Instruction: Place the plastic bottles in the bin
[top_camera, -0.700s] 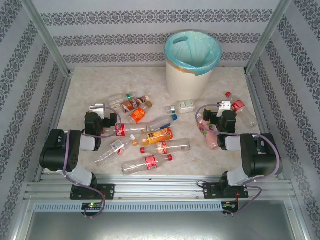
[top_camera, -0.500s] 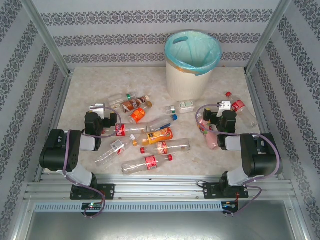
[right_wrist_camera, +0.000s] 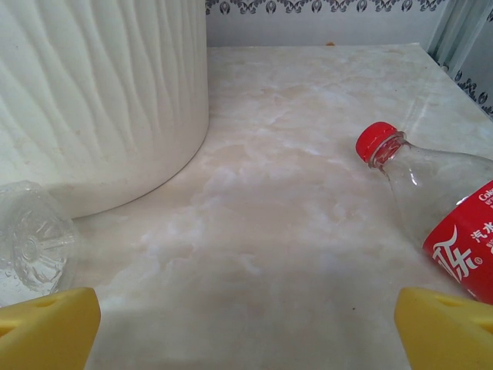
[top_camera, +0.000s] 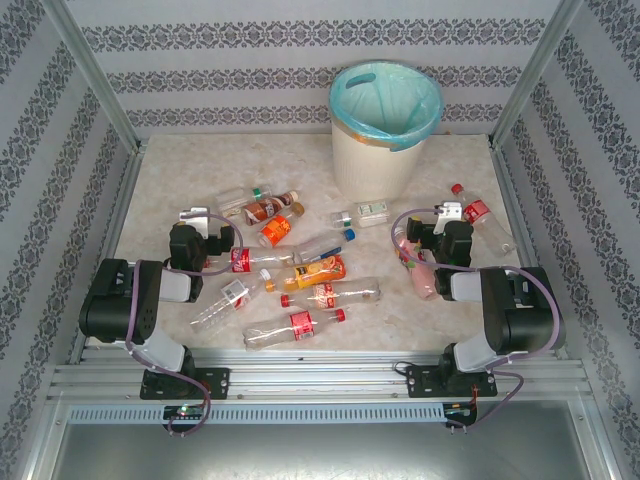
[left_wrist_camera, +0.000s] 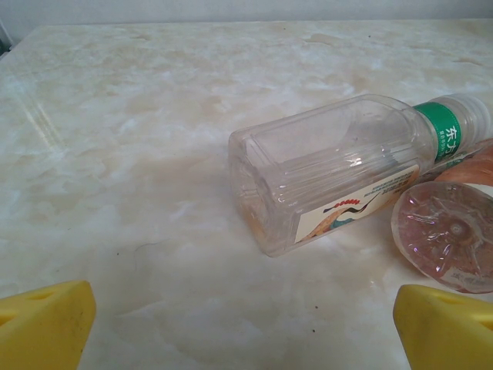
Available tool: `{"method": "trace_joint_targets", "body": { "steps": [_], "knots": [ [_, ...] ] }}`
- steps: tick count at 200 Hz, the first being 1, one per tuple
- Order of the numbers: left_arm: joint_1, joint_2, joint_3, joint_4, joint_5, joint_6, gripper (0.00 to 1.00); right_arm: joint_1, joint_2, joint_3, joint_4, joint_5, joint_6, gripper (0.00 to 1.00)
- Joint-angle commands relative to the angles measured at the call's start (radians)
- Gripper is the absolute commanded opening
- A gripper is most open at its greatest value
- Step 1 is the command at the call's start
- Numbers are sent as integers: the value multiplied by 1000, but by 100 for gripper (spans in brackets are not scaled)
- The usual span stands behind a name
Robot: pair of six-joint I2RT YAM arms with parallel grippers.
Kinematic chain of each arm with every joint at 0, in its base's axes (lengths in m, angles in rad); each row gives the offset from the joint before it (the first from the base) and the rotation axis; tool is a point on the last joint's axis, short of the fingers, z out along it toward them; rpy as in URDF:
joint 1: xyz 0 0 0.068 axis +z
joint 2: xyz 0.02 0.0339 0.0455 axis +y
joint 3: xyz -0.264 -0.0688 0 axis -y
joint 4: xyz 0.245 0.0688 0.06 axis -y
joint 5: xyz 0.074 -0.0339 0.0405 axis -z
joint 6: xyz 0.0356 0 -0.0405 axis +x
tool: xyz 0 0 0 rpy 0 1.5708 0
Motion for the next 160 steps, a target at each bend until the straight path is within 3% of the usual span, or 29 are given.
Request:
{"method": "trace_joint_targets", "body": {
  "steps": [1,38,59,103,115,160],
  "knots": [
    [2,-11,14,-7,0,8,100,7,1,15,27,-3,-10,98],
    [1,-132,-44,6,-23,1,99,7,-86,22,-54,28,0,98],
    [2,-263,-71,-50,-77,-20,98,14,-193,78,-280,67,32,98],
    [1,-562,18,-444,-198,-93,96,54,-409,163,-665,105,124,97],
    [2,-627,63,-554,-176,-145,93,59,-480,182,-765,70,165,95],
    [-22,-734,258,-860,92,-280,81,102,-648,272,-1104,-57,342,84]
  ]
}}
